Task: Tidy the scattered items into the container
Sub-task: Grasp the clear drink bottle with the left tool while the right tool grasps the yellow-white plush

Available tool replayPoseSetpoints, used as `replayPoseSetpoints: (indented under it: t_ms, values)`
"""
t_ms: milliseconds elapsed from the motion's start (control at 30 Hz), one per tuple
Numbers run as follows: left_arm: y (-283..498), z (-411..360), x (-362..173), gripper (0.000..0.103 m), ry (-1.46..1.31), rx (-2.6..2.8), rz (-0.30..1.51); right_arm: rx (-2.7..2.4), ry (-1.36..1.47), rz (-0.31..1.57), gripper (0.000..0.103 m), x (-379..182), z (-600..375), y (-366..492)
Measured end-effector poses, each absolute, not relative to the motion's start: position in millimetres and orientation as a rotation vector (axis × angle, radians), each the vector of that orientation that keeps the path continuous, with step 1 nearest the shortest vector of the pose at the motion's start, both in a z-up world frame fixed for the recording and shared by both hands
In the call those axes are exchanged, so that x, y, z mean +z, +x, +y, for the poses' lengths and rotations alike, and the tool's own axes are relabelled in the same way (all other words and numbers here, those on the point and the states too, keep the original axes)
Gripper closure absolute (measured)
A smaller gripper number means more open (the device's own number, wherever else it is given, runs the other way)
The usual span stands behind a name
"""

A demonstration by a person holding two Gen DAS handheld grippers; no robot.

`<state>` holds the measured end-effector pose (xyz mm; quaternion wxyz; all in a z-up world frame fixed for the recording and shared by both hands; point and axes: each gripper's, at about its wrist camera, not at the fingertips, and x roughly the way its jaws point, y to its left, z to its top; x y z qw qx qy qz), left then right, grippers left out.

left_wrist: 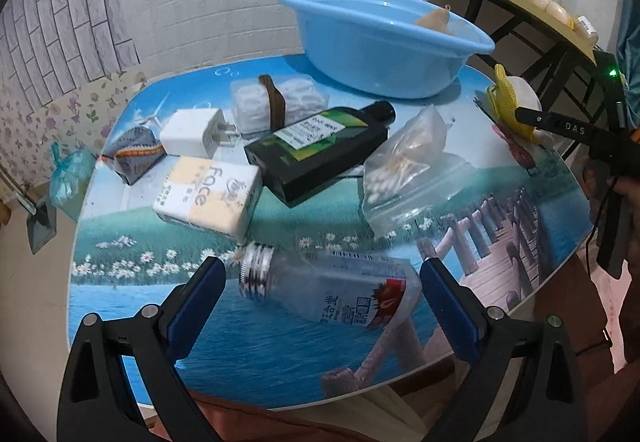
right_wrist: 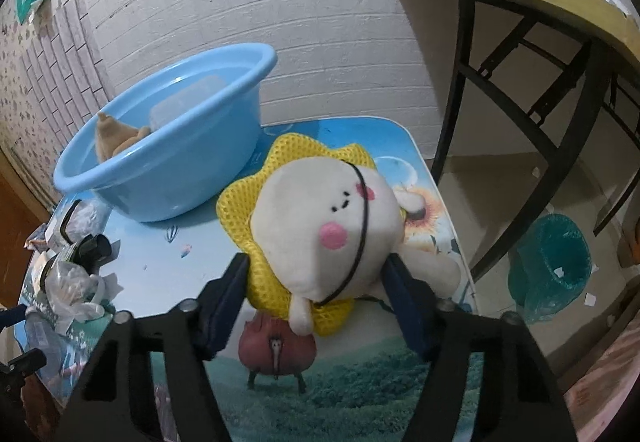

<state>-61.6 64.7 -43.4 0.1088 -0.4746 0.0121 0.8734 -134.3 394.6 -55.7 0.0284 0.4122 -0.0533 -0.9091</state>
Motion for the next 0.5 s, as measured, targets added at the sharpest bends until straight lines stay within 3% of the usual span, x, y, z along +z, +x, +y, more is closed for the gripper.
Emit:
replayPoseSetpoints:
  t_ms: [133, 500]
  values:
    - [-58, 66, -46, 0.018, -1.371, 2.571, 0.067, -2.786, 1.254, -0.190, 0.044, -51, 396, -126]
    - [-49, 55, -35, 0.018, -1.295, 2.613, 0.032, -2.755, 1.199, -0.170, 0.045, -31, 384, -85]
